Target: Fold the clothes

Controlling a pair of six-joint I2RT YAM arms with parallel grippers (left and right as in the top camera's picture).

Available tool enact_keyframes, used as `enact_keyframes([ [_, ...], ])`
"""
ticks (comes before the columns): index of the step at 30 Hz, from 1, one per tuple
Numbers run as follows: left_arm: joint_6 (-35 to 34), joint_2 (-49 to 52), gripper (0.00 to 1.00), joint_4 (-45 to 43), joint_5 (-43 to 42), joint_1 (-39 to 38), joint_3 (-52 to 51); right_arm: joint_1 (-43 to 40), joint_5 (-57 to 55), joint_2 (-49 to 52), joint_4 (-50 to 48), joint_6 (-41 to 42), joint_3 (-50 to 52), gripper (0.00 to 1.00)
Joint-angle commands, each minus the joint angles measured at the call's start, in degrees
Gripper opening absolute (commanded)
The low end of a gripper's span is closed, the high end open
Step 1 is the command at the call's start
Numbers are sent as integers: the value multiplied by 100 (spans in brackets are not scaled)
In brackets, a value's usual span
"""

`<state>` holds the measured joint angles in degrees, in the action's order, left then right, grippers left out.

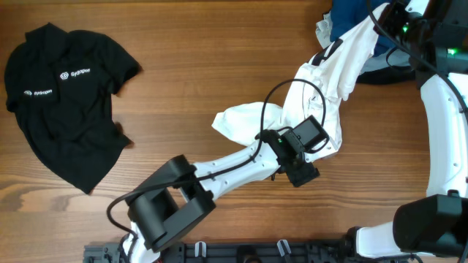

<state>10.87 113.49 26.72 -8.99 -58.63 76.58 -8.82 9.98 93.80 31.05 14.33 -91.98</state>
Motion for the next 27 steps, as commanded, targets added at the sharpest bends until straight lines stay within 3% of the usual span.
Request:
enact_keyframes([
  [1, 286, 74, 84, -155, 466, -13, 22, -11, -94, 61, 0, 85, -55, 4],
  [8, 824, 616, 85, -470, 1427, 2, 22, -11, -101, 61, 72, 63, -55, 4],
  [11, 822, 680, 72, -474, 1480, -4, 22, -13, -103, 61, 101, 57, -55, 4],
  [12, 822, 669, 62, -483, 1495, -7, 22, -13, -101, 61, 101, 61, -55, 4],
  [13, 822, 638, 44, -485, 1517, -9, 22, -13, -101, 61, 96, 66, -55, 4],
  [14, 815, 608, 14, -470, 1585, -9, 22, -13, -101, 61, 94, 63, -55, 4],
  [15, 741, 577, 4, -457, 1733, -9, 22, -13, -103, 61, 92, 63, -55, 4],
  [20, -4, 37, 4, -94, 2870, 125, 22, -15, -103, 61, 101, 61, -55, 4],
  [27, -813, -1996, 4, 1036, 3158, 1147, 28, -35, -98, 61, 304, 85, -55, 4],
])
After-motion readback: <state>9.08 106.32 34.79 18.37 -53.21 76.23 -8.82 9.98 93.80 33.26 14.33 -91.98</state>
